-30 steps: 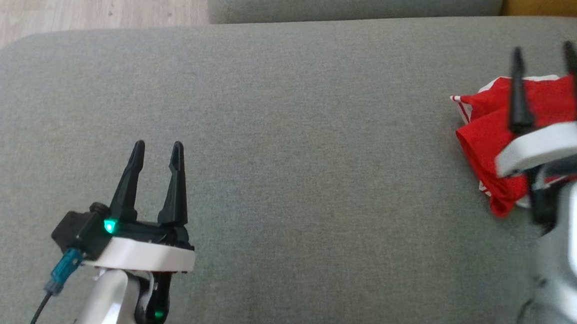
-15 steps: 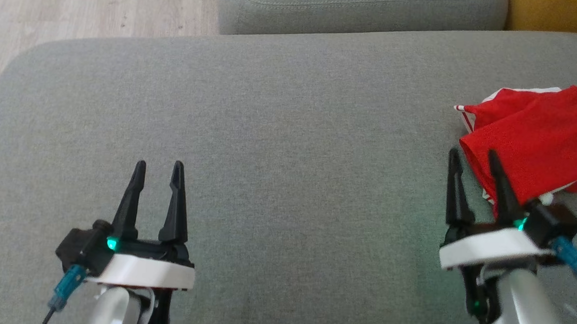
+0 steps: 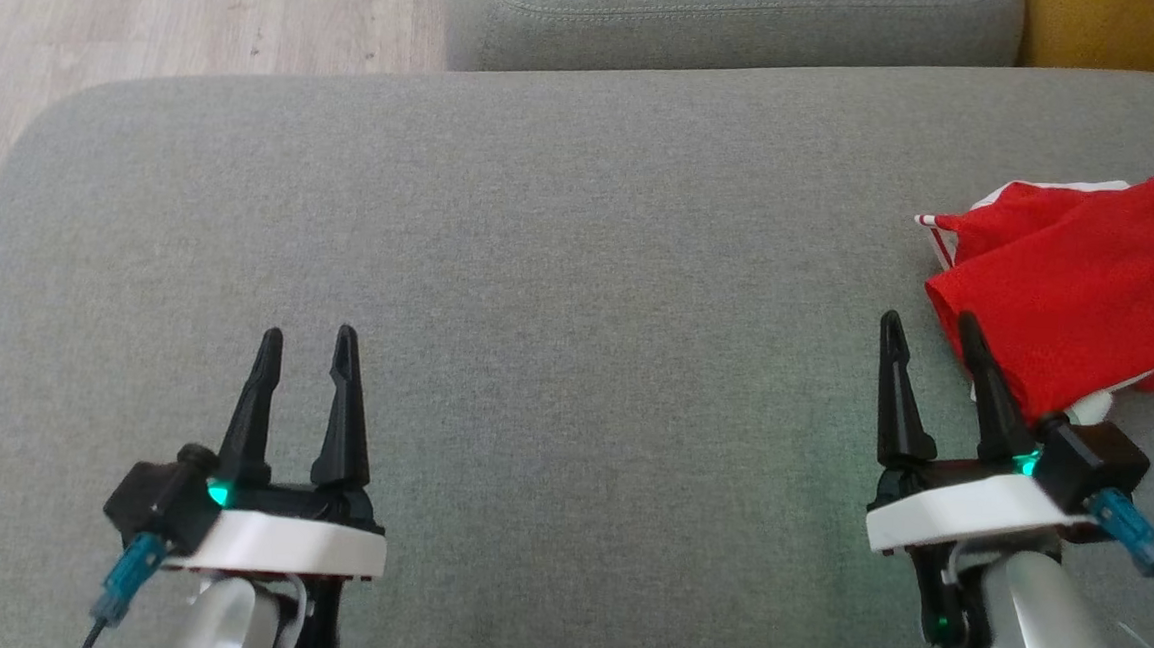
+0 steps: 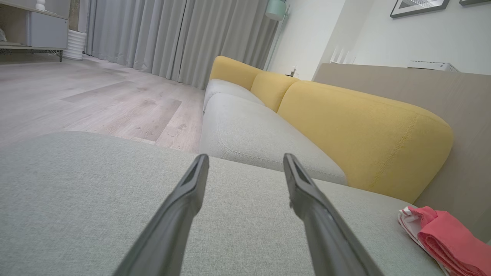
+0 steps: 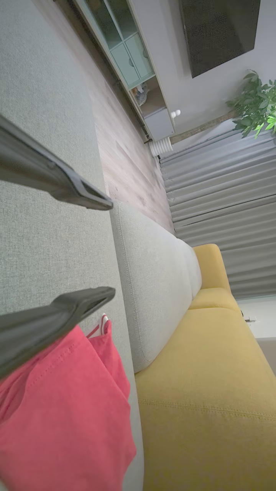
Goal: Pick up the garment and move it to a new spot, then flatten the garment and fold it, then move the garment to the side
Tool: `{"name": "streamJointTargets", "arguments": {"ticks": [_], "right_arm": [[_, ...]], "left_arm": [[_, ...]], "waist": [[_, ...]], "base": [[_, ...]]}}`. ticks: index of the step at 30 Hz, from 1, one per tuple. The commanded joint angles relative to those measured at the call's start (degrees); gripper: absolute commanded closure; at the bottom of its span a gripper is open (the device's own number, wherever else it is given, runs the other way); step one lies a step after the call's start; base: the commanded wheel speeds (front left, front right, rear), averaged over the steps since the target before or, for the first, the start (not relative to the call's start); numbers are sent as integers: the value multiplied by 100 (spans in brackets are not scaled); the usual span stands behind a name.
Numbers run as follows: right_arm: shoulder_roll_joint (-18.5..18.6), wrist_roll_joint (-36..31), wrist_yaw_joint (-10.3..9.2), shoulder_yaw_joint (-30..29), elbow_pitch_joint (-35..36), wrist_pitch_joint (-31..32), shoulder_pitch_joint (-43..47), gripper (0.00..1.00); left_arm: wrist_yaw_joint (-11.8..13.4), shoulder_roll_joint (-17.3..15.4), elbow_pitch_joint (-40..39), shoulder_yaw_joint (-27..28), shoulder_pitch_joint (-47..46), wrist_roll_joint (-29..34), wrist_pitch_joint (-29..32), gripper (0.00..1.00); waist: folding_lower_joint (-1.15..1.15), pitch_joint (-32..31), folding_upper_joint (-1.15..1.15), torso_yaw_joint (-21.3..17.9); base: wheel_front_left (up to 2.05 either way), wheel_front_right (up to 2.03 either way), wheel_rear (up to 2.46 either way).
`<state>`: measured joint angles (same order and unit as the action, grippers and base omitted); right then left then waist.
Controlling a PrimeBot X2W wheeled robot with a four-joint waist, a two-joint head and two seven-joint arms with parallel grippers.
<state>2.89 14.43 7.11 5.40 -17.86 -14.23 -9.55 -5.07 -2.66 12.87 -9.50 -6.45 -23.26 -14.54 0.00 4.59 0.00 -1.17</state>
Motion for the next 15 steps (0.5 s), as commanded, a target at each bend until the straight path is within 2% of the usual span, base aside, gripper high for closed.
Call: {"name": "streamJointTargets", "arguments": {"ticks": [1, 15], "right_arm": [[-1, -59, 37, 160, 229, -75, -39, 0], [-1, -103, 37, 194, 217, -76, -20, 0]], "left_arm": [[8, -21, -173, 172, -69, -37, -46, 0], [47, -21, -178, 260, -41, -119, -46, 0]], "waist": [[0, 0, 0, -2], [0, -11, 0, -8]], "base": [[0, 0, 0], [0, 0, 0]]}}
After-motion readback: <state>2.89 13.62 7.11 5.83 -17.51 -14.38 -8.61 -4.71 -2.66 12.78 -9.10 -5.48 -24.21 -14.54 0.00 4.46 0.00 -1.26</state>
